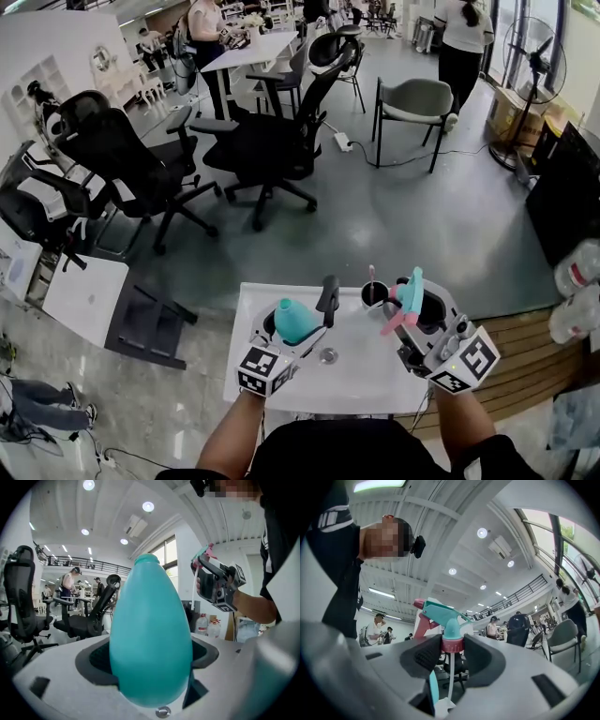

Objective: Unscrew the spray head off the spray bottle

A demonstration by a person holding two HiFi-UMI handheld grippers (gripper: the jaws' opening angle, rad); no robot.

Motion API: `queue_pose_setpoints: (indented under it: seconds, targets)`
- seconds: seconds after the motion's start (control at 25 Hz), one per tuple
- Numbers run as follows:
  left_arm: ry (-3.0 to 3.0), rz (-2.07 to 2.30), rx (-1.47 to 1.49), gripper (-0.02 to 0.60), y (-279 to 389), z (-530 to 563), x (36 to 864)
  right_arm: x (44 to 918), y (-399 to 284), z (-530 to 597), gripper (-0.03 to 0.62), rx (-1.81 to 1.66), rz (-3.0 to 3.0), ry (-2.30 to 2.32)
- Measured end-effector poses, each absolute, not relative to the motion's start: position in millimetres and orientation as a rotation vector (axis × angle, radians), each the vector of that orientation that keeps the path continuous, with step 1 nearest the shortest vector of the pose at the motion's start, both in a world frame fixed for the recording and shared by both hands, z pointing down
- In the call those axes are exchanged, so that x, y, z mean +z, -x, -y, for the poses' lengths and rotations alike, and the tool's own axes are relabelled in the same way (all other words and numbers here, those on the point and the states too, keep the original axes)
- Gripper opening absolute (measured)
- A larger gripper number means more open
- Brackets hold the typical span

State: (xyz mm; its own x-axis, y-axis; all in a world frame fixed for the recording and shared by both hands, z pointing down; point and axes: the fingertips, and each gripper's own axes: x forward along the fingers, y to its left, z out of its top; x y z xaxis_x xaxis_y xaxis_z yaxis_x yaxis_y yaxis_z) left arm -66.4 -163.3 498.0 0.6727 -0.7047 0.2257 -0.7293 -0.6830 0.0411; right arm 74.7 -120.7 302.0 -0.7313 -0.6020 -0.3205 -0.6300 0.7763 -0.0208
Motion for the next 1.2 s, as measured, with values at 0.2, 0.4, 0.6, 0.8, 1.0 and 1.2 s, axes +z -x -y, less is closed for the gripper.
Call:
queue_pose_setpoints:
  seconds: [0.2, 0.4, 0.6, 0.8, 1.0, 1.2]
  targets:
    - [-2.737, 1.302, 0.224, 0.43, 82.4, 173.5, 481.9, 327.5, -77.6, 129.8, 0.15, 0.072, -2.683, 1.005]
    - [-2.74, 1.361, 0.205, 0.43, 85.9, 177.1, 472.9, 355.7, -81.1, 135.0, 0.15, 0.021, -2.71, 1.076]
    - [-2.744, 1.415, 0.192, 0.43, 86.6, 177.2, 465.8, 383.0, -84.9, 137.6, 0.15, -0.022, -2.714, 1.171]
    - [-2.766, 1.453, 0.19, 0.43, 86.9, 176.6, 459.1, 410.0, -85.7, 137.2, 0.15, -0.054, -2.725, 1.255]
    - [-2.763, 1.456, 0.214, 0.431, 87.4, 176.0, 462.1, 428.0, -86.6, 138.5, 0.15, -0.083, -2.731, 1.311]
    - [-2.766, 1.446, 0.223, 0.43, 84.4, 174.1, 463.6, 432.7, -88.1, 136.8, 0.148, -0.022, -2.74, 1.347]
